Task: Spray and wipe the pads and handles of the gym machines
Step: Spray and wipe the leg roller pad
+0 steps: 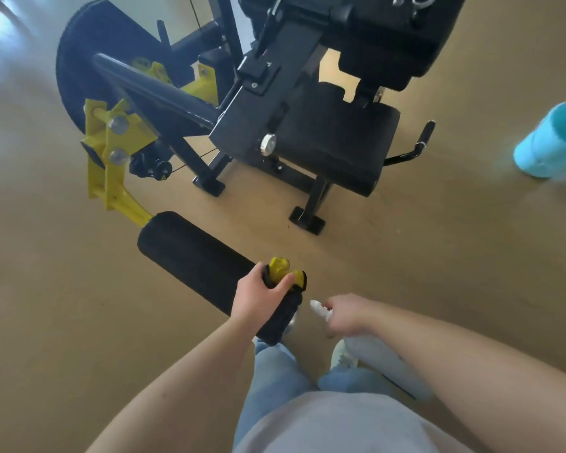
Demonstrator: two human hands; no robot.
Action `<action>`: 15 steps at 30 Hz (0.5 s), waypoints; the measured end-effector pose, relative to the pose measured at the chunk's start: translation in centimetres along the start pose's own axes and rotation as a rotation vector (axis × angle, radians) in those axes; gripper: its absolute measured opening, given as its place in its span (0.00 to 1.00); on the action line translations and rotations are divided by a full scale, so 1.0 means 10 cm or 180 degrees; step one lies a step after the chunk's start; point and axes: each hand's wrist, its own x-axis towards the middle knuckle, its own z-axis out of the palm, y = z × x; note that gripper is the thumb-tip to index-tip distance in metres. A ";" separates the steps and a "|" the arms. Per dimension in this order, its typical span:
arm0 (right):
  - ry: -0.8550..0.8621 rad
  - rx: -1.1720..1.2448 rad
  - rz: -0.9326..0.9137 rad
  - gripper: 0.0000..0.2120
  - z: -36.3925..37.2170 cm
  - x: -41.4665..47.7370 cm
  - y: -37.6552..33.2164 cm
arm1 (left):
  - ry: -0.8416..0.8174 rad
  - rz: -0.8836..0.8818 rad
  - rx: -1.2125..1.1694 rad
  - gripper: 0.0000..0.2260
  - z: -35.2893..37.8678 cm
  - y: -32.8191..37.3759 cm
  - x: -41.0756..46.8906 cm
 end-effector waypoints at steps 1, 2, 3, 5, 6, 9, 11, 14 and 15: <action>0.0004 0.0027 0.0044 0.32 0.02 -0.01 0.07 | -0.0057 -0.0017 0.0170 0.16 0.09 -0.01 -0.02; 0.0001 0.0043 0.0084 0.31 0.03 -0.02 0.13 | -0.0019 -0.0007 0.0556 0.16 0.19 -0.03 -0.02; 0.0005 0.0044 0.0109 0.28 0.05 -0.02 0.19 | 0.0099 0.0002 0.1142 0.17 0.27 -0.09 -0.01; 0.0018 0.0009 0.0137 0.22 0.09 -0.02 0.28 | 0.0342 -0.0228 0.2132 0.26 0.40 -0.23 0.00; 0.0012 -0.0003 0.0160 0.21 0.11 -0.02 0.32 | 0.0422 -0.0303 0.2307 0.31 0.44 -0.28 0.00; -0.0030 0.0039 0.0223 0.25 0.18 0.01 0.39 | 0.0517 0.0891 0.2787 0.35 0.51 -0.41 0.01; -0.0046 0.0141 0.0240 0.26 0.21 0.03 0.40 | 0.0038 0.2107 0.3274 0.31 0.55 -0.46 0.07; -0.0046 0.0257 0.0219 0.15 0.23 0.08 0.37 | -0.0618 0.2936 0.3666 0.25 0.63 -0.55 0.17; -0.0015 0.0283 0.0213 0.13 0.24 0.10 0.34 | -0.0805 0.2795 0.3763 0.26 0.63 -0.55 0.17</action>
